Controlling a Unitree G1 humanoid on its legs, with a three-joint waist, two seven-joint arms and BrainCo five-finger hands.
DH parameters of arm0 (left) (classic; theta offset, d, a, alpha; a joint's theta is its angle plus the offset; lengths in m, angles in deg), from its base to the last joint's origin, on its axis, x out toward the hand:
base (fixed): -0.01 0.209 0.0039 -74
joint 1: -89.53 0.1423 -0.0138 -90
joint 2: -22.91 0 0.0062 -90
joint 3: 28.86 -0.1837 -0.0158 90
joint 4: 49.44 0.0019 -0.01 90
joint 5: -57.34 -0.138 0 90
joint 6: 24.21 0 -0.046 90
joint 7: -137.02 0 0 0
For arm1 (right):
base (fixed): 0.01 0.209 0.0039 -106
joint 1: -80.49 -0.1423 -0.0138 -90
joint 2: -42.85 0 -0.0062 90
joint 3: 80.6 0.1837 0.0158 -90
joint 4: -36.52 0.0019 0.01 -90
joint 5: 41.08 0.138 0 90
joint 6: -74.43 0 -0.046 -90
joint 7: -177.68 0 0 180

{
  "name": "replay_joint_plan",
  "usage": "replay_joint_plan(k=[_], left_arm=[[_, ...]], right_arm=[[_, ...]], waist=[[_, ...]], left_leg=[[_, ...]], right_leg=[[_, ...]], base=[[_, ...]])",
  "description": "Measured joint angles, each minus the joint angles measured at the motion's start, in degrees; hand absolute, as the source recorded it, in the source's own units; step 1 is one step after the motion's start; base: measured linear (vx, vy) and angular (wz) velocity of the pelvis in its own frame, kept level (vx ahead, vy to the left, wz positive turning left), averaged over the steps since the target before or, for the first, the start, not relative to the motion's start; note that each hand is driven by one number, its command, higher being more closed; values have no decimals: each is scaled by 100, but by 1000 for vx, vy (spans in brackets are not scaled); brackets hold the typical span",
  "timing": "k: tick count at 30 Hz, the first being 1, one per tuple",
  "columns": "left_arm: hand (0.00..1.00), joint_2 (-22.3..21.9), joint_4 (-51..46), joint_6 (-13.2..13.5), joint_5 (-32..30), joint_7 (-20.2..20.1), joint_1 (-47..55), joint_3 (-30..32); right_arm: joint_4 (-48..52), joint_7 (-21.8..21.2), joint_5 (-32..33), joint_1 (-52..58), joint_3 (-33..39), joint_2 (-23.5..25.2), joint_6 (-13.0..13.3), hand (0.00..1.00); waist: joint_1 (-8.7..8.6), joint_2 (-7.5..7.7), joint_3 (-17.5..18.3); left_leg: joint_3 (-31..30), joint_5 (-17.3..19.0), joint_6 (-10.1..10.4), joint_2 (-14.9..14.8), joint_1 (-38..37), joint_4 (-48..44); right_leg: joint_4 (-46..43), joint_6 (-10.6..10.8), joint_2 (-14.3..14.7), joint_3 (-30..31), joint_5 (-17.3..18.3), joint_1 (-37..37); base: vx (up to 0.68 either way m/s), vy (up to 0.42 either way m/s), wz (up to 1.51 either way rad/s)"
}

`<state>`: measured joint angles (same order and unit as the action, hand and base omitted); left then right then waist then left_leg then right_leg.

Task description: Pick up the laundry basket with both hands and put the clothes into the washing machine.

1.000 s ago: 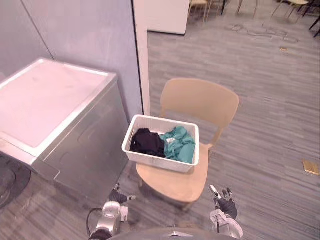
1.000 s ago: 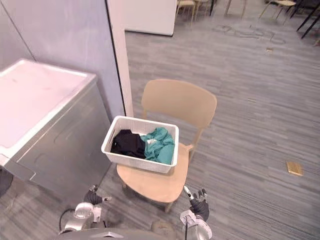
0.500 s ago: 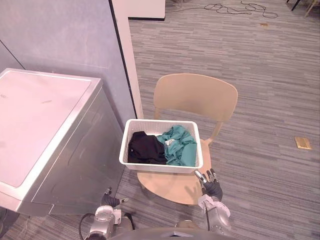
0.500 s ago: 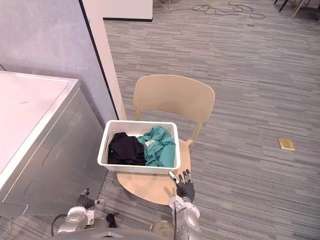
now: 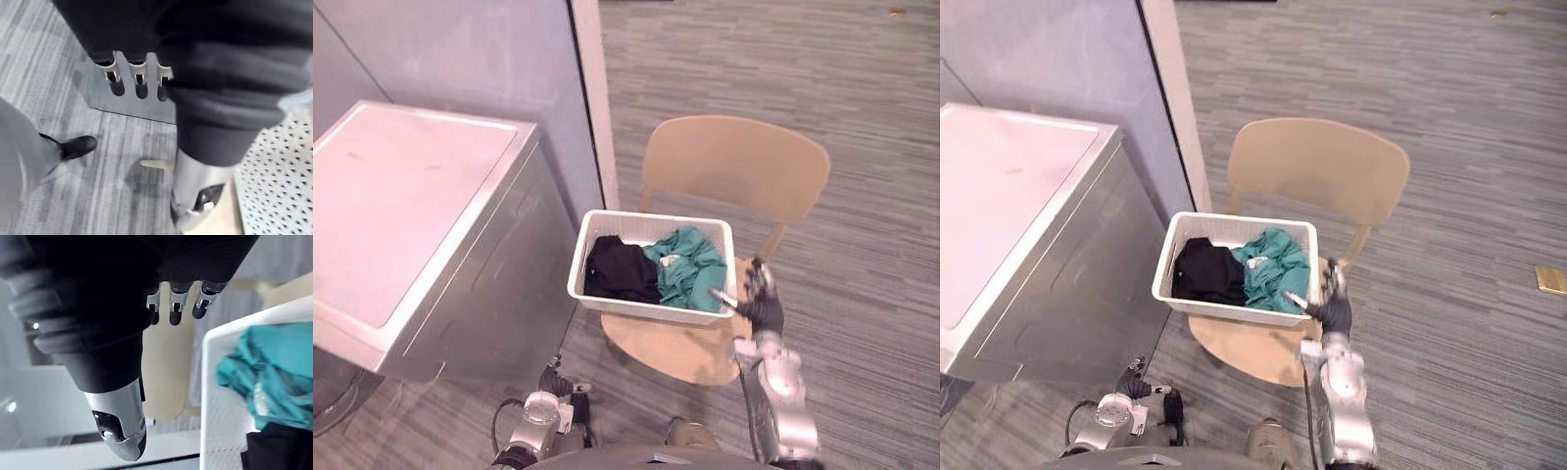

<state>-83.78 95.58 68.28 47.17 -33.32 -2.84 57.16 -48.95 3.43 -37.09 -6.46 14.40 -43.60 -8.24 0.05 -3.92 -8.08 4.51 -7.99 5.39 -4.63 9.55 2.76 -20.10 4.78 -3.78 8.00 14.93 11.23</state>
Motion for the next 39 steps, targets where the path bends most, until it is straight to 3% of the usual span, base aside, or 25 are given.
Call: replay_joint_plan(k=[2, 3, 8, 9, 10, 15, 21, 39], left_arm=[[0, 177, 21, -2, -26, -3, -138, 61], [0, 313, 24, -13, -149, -1, -376, 174], [0, 368, -43, -8, -180, 1, -645, 173], [0, 409, -137, 0, -110, 4, -1019, 173], [0, 424, -244, 3, 11, 6, -1168, 171], [0, 465, -329, 2, 132, 16, -1265, 170], [0, 688, -676, 14, 456, 161, -1517, 232], [0, 729, -949, 182, 1138, 261, -1584, 292]], right_arm=[[42, -48, -251, -644, -169, -450, 3, 0], [48, -59, -631, -1585, -591, -1093, 39, 0], [-209, -177, -913, -2427, -1202, -1488, 40, 0], [-894, -224, -1009, -3453, -1871, -2302, 38, 0], [-1102, -244, -1097, -3684, -1890, -2404, -19, 0], [-1300, -337, -1115, -3964, -2130, -2412, -23, 0], [-1967, -436, -1572, -4551, -2511, -2466, -37, 0], [-2882, -382, -2200, -5173, -2933, -2825, -153, 0]], waist=[[6, 92, -227], [48, 149, -540], [154, 155, -793], [140, 101, -1166], [192, 106, -1345], [291, 92, -1513], [342, 81, -1815], [538, 63, -1834]], left_leg=[[-122, -89, -29, 19, 205, 0], [-302, -237, -47, 26, 481, 23], [-480, -338, -62, 60, 703, 40], [-632, -500, -65, 28, 1009, 51], [-708, -577, -59, 1, 1081, 104], [-773, -644, -77, 46, 1172, 160], [-914, -745, -82, 46, 1472, 161], [-930, -819, -46, 27, 2180, 165]], right_leg=[[16, 21, -17, -105, -71, 116], [28, 38, -17, -259, -157, 306], [14, 33, -14, -411, -213, 441], [-43, 29, 19, -533, -297, 719], [-73, 23, 27, -570, -315, 792], [-106, 23, 12, -634, -315, 892], [-195, 28, 10, -722, -318, 1165], [-377, 42, -3, -728, -314, 1958]], base=[[-130, 61, 38], [-178, 65, 52], [-69, 1, 23], [-181, 16, 29], [-164, 19, 32], [-26, -12, 10], [-19, -8, 11], [8, -14, 1]])
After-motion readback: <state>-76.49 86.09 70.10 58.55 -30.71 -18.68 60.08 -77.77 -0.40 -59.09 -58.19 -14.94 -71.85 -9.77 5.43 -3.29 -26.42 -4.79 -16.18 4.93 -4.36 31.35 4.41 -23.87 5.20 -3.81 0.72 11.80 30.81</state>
